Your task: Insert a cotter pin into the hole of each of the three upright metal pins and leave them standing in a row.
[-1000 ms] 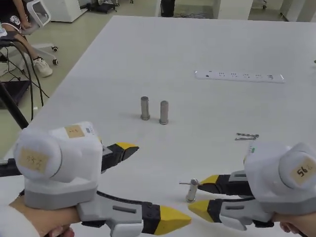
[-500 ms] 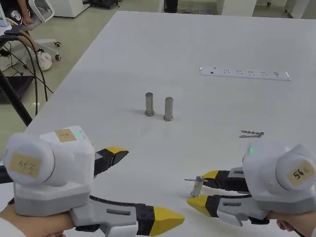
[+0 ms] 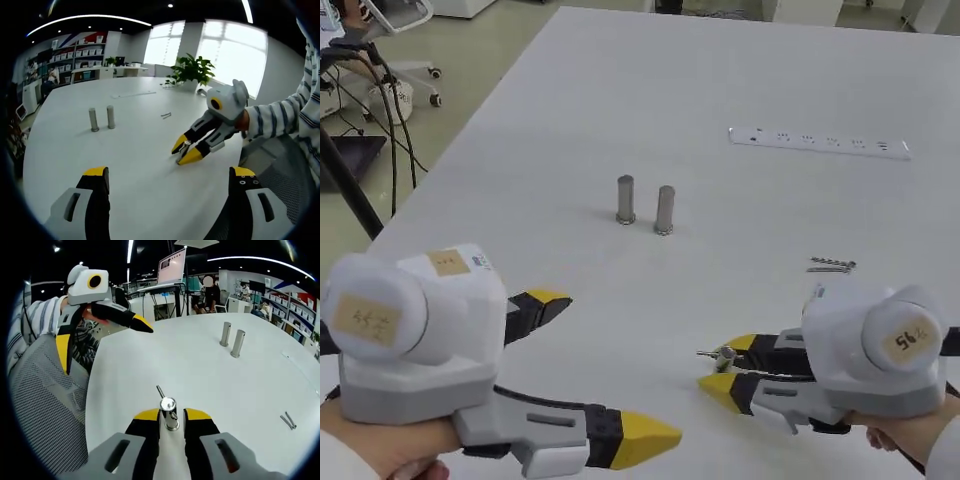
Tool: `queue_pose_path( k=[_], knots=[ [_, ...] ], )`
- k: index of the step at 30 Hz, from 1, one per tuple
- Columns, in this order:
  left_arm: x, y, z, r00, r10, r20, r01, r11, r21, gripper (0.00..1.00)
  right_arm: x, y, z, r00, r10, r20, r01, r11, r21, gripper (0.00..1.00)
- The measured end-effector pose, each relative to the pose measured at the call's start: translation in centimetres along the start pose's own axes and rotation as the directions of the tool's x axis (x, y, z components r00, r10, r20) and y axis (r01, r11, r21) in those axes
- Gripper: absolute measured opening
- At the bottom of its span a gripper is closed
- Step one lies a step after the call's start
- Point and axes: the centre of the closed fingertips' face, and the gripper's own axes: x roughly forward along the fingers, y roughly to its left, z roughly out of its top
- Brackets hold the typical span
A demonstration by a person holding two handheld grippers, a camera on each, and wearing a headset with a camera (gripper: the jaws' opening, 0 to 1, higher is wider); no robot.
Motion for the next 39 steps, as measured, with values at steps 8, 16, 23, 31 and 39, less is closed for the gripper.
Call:
queue_pose_path(
  k=[8,16,23,31,39],
  knots=[
    [-0.2,0.7,-0.3,0.9998,0.009,-0.015,-0.009,1.000,-0.013,0.99,0.5,0.1,-0.1,0.9999,0.003,0.011,-0.004,1.000,0.024,0.06],
    [-0.1,1.0,-0.4,0.9998,0.015,-0.016,-0.015,0.999,-0.032,0.99,0.6,0.0,-0.1,0.9996,0.003,0.027,-0.004,1.000,0.026,0.06],
    [0.1,0.9,-0.7,0.9996,0.012,-0.028,-0.013,0.999,-0.041,0.97,0.8,-0.2,0.2,0.9995,-0.019,0.024,0.018,1.000,0.013,0.05],
    [0.1,0.8,-0.9,0.9994,0.009,-0.033,-0.011,0.999,-0.050,0.97,1.7,-0.8,1.2,0.9992,-0.036,0.018,0.037,0.999,-0.005,0.04],
    [-0.4,1.5,-1.1,0.9992,0.024,-0.030,-0.026,0.998,-0.062,0.97,2.9,-2.4,3.5,0.9967,-0.065,0.049,0.064,0.998,0.007,0.04]
  ],
)
